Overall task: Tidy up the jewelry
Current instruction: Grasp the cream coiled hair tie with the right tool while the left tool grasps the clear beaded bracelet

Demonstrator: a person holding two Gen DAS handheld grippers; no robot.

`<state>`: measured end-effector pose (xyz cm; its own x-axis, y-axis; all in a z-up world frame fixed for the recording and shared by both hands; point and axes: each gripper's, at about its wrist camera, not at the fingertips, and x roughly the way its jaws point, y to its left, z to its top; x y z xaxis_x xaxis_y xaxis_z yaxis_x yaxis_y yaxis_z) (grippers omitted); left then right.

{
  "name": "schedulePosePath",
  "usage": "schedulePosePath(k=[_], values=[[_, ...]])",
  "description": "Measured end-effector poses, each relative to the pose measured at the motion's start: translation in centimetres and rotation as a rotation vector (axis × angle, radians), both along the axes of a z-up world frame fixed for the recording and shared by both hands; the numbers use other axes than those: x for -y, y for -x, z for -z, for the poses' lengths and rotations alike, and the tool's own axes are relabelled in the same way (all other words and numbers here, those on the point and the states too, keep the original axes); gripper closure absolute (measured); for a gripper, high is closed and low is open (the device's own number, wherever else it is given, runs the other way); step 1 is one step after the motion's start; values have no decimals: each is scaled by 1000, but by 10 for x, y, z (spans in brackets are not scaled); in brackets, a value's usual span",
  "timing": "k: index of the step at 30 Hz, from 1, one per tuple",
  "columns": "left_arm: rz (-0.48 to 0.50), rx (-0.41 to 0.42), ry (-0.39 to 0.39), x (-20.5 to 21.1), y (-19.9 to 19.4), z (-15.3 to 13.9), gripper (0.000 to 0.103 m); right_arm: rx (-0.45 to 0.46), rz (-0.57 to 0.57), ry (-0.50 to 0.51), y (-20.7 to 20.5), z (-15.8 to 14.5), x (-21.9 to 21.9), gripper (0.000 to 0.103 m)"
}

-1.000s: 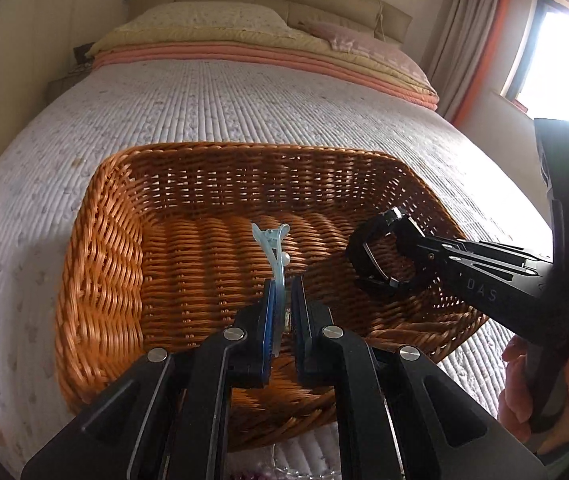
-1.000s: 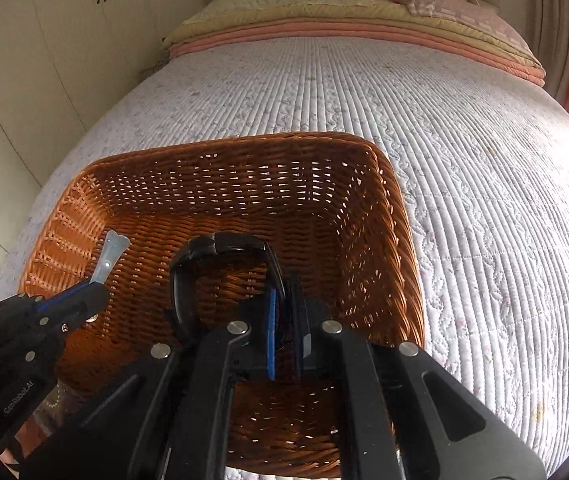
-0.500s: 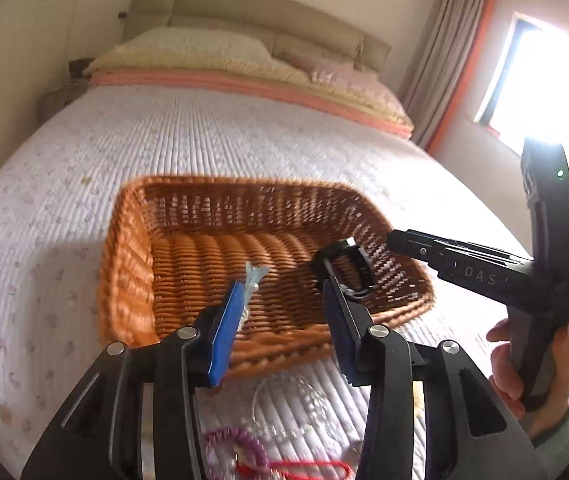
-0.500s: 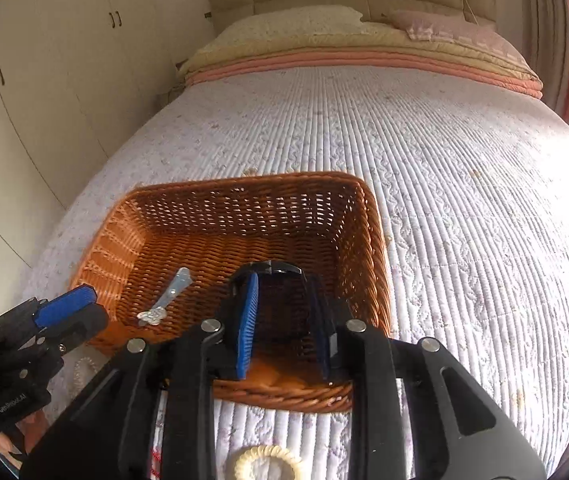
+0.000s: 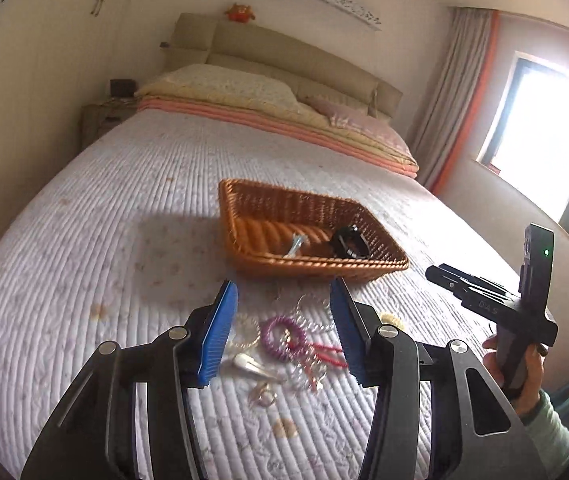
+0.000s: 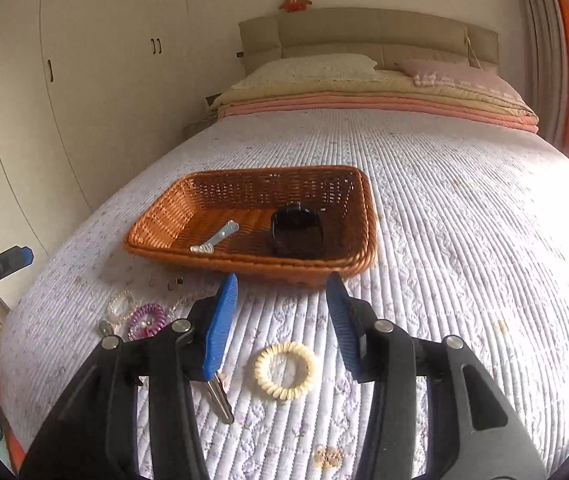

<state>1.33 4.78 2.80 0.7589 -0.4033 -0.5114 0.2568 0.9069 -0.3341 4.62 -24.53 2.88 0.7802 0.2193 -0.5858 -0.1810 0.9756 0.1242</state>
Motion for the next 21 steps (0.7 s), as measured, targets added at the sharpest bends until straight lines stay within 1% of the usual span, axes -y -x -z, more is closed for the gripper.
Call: schedulePosePath(k=[2,4,8,9,12,16,19,21], values=[[-22,-45,24,-11,1,17,56,-6,5,16,2,12,0,60],[-40,-81,41,-15,-1,33,56,-17,3,10,2,24,0,60],[-63,-140,58,-19,-14,54,58,-56,17,16,-8,40,1,60],[-67,-159,56,-19,-21,58,58,-66,25,19,-10,44,2,60],[-68,-184,44,-18,-35,68,58,-78,28,10,-13,49,5,60],[-71,-220,29,-14,-59,80,58,-129,37,36,-20,65,3,60],[-65,-240,11,-10,-70,89,58,-145,30,60,-21,69,-2,60],[-67,-252,-11,-7,-75,93,58,-172,48,86,-22,74,-5,60]])
